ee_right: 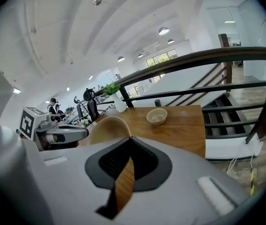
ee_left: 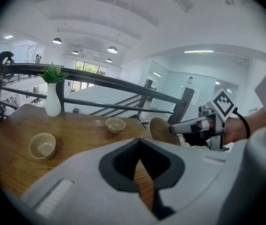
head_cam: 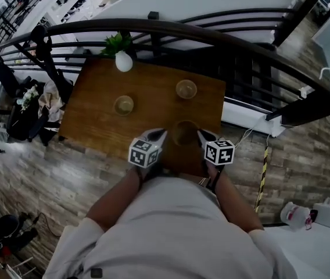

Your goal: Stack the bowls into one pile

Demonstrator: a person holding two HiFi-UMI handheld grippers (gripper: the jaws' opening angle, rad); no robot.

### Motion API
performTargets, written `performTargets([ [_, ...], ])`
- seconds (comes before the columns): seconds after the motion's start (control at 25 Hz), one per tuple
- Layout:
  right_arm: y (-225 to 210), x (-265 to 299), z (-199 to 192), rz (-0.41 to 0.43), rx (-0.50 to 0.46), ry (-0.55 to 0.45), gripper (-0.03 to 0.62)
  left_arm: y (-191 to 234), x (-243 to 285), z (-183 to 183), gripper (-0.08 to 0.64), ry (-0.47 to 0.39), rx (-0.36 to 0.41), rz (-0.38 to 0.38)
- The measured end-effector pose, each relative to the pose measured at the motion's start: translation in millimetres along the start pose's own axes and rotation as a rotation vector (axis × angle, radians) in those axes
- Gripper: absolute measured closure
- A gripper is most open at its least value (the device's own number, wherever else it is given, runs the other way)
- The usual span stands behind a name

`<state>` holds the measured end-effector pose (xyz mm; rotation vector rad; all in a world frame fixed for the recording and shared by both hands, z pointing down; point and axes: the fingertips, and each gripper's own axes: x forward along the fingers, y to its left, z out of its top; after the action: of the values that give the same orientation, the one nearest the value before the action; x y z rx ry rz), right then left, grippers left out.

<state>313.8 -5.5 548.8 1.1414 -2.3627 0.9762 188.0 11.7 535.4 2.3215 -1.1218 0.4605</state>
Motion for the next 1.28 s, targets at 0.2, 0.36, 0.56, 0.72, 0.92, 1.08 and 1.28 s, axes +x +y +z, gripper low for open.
performTargets([
  [0.2, 10.0, 6.5, 1.8, 0.040, 0.005, 0.006, 0.578, 7.8, -12.7, 3.7, 0.556, -0.002, 0.007, 0.047],
  [0.36, 31.3, 23.7, 6.5, 0.078, -0.022, 0.021, 0.578, 26.8, -38.2, 0.4, 0.555, -0.018, -0.018, 0.100],
  [0.56, 76.3, 54.4, 14.7, 0.143, -0.083, 0.044, 0.578, 58.9, -78.7, -7.6, 0.557, -0.053, -0.063, 0.174],
  [0.72, 111.0, 73.5, 18.5, 0.190, -0.137, 0.070, 0.578, 79.6, -107.6, -14.7, 0.557, -0.082, -0.106, 0.227],
  [0.92, 158.7, 93.4, 15.6, 0.230, -0.175, 0.089, 0.578, 99.9, -146.6, -25.6, 0.556, -0.104, -0.136, 0.261],
  [1.08, 198.2, 109.2, 7.5, 0.248, -0.187, 0.107, 0.578, 120.9, -175.0, -36.6, 0.557, -0.103, -0.153, 0.266],
  [1.28, 245.4, 133.3, -1.1, 0.243, -0.202, 0.113, 0.578, 151.5, -214.5, -43.3, 0.556, -0.105, -0.147, 0.260],
])
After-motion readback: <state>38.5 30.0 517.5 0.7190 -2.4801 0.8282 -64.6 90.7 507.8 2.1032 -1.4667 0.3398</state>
